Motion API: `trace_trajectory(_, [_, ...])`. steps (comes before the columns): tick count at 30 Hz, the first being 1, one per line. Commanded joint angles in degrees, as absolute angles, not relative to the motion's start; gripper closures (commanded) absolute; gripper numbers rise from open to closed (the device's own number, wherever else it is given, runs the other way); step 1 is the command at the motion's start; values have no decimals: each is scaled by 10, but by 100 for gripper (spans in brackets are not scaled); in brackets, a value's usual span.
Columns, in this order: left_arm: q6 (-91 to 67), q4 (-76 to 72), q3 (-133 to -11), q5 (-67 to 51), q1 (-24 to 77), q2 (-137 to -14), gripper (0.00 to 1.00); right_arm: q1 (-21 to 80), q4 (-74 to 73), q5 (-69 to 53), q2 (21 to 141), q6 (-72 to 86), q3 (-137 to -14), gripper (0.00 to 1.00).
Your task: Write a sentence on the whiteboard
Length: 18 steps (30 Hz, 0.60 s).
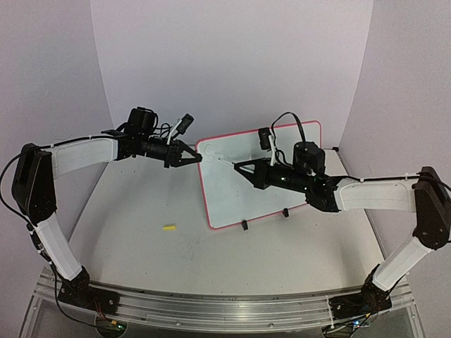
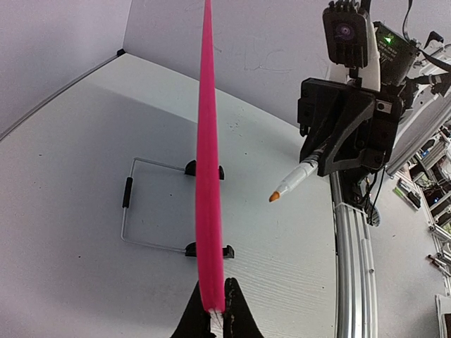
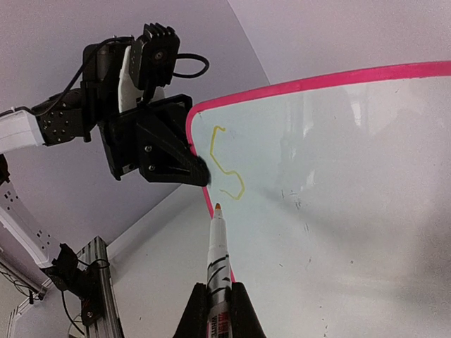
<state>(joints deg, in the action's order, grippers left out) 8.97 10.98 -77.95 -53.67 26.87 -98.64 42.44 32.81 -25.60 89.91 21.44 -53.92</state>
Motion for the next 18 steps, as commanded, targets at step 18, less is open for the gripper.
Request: trace_trajectory(18, [114, 131, -778, -517, 272, -970, 100, 424, 334, -227, 959, 192, -612, 100])
